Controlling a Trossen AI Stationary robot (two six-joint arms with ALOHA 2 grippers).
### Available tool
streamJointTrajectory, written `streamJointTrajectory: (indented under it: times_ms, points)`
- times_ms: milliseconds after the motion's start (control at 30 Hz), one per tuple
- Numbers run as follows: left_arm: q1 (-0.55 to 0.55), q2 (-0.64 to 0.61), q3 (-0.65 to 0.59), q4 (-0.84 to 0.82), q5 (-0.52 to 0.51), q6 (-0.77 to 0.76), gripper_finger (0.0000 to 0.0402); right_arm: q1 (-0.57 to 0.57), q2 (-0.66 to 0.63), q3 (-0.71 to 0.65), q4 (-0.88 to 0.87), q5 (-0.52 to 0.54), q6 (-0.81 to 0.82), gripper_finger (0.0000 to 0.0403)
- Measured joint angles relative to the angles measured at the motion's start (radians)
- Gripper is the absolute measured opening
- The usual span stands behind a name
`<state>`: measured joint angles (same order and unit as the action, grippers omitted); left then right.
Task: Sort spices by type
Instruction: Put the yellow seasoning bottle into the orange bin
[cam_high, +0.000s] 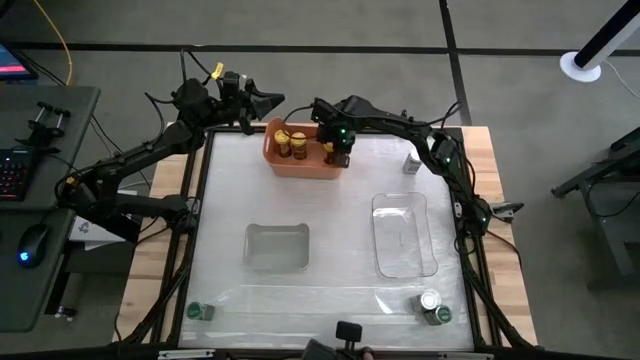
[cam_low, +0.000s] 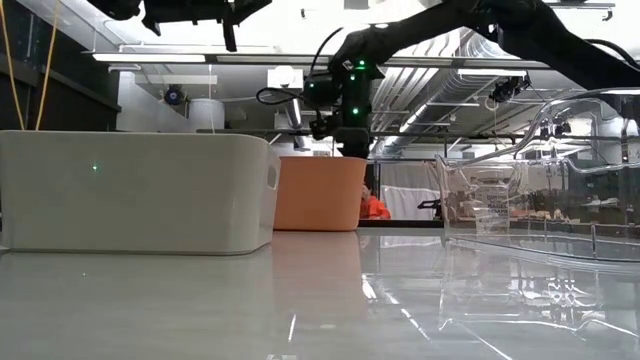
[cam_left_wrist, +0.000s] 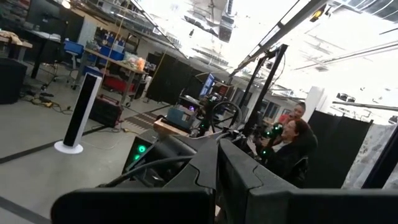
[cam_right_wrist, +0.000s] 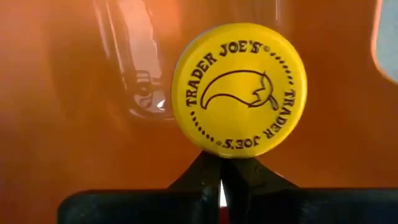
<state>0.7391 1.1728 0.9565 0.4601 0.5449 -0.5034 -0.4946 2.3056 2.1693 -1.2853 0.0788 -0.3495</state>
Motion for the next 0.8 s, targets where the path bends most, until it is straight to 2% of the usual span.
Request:
streamJointTrajectory:
  times_ms: [433,800]
  points:
    - [0.000,0.000,0.000,0.001,0.000,0.000,0.0000,0.005,0.000,0.000,0.134,-0.021,0.008,0.0000]
    - [0.000,0.000,0.000,0.001,-0.005,0.001,0.0000,0.002,0.001,0.000,0.064,-0.009,0.012,0.0000]
